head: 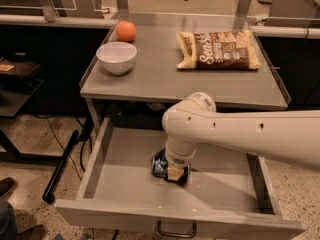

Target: Pick pepsi can from top drawer and place on counter

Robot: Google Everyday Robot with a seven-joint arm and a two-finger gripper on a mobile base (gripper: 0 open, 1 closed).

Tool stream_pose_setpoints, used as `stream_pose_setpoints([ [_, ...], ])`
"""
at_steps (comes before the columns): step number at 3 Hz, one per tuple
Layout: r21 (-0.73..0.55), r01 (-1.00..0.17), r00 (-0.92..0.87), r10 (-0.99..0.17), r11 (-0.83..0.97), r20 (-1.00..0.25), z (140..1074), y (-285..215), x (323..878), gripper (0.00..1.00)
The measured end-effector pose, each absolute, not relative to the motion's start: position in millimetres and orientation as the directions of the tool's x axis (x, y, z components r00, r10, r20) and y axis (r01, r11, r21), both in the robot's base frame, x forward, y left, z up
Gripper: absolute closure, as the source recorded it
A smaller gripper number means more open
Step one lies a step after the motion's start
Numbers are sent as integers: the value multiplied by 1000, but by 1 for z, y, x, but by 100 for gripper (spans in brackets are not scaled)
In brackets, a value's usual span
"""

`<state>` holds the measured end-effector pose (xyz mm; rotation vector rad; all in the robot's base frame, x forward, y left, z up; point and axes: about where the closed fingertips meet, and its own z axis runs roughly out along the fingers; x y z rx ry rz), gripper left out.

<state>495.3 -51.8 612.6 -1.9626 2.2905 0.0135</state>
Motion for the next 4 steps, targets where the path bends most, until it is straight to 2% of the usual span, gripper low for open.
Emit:
stream_pose_setpoints([
  [1,-67,-981,-175,-980,182,-89,627,-58,494,100],
  [2,-68,-973,-216,-973,221,-77,657,-75,495,100],
  [4,-151,-946,-286,-958,287,-26,749,-129,528,100],
])
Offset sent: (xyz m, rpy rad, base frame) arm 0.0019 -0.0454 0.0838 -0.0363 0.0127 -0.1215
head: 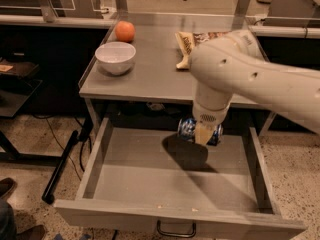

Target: Pick pepsi can from top drawer and place on counter

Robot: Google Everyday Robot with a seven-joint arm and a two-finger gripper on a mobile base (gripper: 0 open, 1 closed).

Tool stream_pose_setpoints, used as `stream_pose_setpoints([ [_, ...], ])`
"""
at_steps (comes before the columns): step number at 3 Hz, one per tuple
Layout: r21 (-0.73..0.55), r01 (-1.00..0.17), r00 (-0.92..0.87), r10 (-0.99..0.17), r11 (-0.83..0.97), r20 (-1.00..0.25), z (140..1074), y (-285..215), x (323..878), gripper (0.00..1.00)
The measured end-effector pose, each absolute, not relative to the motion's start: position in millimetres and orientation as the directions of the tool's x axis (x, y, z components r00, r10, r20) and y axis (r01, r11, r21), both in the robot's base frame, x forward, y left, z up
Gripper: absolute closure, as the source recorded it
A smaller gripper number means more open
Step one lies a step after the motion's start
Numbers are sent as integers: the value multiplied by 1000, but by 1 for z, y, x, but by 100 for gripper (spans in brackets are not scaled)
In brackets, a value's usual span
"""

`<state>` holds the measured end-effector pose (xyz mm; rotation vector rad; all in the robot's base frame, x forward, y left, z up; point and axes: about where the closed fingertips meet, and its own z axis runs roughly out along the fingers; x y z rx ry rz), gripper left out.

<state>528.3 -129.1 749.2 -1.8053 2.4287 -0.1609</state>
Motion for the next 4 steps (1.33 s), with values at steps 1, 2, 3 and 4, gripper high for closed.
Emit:
stream_pose_setpoints([
  [1,-203,-927,-321,-947,315,-1,801,-157,546,100],
  [2,-241,-914,-344,-938,327,32,845,-177,554,100],
  [3,-247,-910,-351,-936,332,36,854,-181,555,100],
  [4,-257,-902,-360,-933,346,9,862,-182,569,100],
])
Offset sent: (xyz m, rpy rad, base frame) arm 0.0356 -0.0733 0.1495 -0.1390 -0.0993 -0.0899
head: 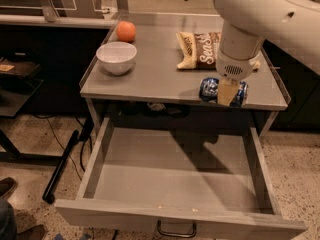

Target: Pick pepsi can from top drawer and place on counter

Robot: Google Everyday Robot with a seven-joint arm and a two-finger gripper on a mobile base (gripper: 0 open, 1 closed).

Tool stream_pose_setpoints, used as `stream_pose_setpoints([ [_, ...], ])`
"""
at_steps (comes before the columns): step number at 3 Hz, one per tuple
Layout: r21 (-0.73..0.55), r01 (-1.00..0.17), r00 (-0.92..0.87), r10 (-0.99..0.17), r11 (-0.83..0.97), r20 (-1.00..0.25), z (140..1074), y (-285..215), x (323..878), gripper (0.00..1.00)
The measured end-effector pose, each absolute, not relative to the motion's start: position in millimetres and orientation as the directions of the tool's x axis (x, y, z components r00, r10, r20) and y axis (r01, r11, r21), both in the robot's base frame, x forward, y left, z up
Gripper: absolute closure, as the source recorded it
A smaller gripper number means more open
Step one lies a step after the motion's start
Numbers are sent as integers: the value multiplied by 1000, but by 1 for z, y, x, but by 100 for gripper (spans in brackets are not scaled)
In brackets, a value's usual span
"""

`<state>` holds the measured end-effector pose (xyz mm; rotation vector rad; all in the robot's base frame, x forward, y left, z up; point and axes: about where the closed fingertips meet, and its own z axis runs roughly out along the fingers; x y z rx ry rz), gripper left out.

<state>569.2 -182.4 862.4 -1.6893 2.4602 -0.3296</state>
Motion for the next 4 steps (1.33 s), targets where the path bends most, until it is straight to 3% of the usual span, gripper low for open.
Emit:
stream_pose_setpoints([
  [4,-207,-937,-268,-960,280,-84,846,-135,665,100],
])
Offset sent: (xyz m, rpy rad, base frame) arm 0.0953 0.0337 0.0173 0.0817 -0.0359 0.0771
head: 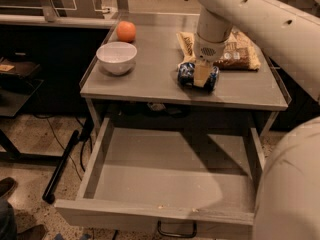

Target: Pick pepsi can from top drawer and place on counter

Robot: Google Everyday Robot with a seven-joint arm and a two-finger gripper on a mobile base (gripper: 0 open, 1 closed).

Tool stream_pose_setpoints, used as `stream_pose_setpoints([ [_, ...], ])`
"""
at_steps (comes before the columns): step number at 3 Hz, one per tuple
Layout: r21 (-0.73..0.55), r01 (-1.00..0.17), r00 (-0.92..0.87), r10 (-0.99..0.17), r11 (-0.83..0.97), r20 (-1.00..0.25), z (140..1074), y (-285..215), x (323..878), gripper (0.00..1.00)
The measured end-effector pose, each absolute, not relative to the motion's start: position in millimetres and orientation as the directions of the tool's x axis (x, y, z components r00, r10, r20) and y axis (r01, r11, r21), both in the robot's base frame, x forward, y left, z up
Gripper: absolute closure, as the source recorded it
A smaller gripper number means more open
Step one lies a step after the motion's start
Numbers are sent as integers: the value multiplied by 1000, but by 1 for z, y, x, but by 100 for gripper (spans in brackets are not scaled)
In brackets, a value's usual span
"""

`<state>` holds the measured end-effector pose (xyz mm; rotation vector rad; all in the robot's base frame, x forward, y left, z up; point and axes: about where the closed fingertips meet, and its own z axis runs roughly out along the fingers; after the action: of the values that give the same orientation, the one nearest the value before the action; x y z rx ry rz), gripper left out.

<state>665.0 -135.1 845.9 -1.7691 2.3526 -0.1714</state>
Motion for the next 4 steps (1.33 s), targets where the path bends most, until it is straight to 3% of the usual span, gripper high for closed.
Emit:
stream_pose_setpoints([
  [1,-199,-940,-264,-961,276,-87,845,-132,667,100],
  [2,-199,-940,-264,-961,276,-87,845,-132,667,83],
  [4,-199,-940,-264,-961,276,-87,845,-132,667,36],
])
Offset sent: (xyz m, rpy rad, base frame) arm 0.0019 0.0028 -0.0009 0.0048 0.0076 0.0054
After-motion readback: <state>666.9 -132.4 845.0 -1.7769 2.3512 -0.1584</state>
